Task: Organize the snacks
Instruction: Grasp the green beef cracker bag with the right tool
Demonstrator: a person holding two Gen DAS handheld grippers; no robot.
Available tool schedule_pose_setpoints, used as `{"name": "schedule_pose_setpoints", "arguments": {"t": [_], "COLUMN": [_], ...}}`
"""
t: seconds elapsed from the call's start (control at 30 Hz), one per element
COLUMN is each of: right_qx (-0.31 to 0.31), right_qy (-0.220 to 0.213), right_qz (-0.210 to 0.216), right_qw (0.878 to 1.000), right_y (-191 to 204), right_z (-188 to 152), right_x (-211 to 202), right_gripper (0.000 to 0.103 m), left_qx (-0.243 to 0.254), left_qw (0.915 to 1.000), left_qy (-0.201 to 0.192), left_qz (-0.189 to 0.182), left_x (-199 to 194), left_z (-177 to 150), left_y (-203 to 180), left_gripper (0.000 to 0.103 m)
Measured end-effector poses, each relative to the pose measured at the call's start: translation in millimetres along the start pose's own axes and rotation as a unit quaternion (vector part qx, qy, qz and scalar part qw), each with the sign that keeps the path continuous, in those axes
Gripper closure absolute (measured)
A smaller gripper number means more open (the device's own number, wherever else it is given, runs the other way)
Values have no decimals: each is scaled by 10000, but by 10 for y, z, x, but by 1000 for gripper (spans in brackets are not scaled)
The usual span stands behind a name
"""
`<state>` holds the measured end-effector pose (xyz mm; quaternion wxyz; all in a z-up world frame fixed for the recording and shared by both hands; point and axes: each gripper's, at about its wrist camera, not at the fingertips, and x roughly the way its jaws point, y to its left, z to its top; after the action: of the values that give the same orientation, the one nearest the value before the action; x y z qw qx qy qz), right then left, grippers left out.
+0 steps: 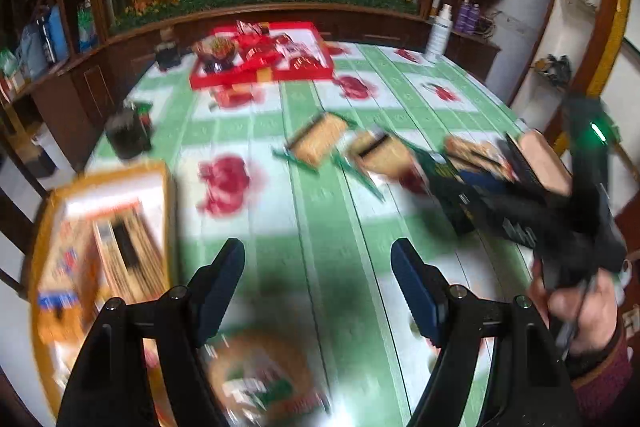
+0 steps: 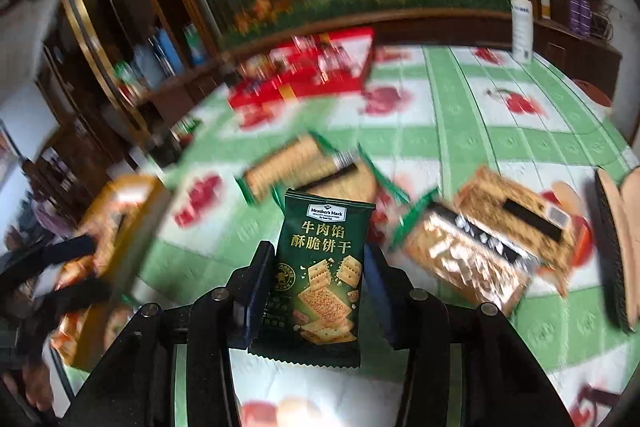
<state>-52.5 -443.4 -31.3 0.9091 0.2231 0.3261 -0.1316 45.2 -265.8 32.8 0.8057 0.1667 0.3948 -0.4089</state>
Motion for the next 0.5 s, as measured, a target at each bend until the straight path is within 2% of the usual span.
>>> {"name": "schedule_pose_setpoints", "arguments": {"t": [0.03, 0.1, 0.23, 0.33, 0.4, 0.5], "right_qx": [36, 123, 416, 466, 484, 554], "right_qy": [-15, -8, -122, -220, -184, -116], "right_qz": [91, 192, 418, 484, 533, 587], "right_qw": [10000, 9997, 9982, 9975, 9972, 9967], "right_y": [-32, -99, -215, -224, -233, -255], "right_z": [-32, -70, -25, -18, -15, -5], "right_x": [-1, -12, -55, -117, -100, -79], "right_gripper": [54, 54, 54, 54, 54, 54], "left_qx": [37, 172, 587, 688, 638, 727], "left_qw": [9999, 9997, 9973, 9950, 9947, 9923], "left_qy": [51, 159, 441, 717, 801, 1002], "left_qz": [95, 50, 56, -86, 52, -14], "left_x": [65, 237, 813, 1174, 1387, 1620], "left_z": [119, 372, 839, 996, 1075, 1120], "left_y": [-7, -13, -73, -82, -63, -88], "left_gripper": [28, 28, 28, 28, 28, 28]}}
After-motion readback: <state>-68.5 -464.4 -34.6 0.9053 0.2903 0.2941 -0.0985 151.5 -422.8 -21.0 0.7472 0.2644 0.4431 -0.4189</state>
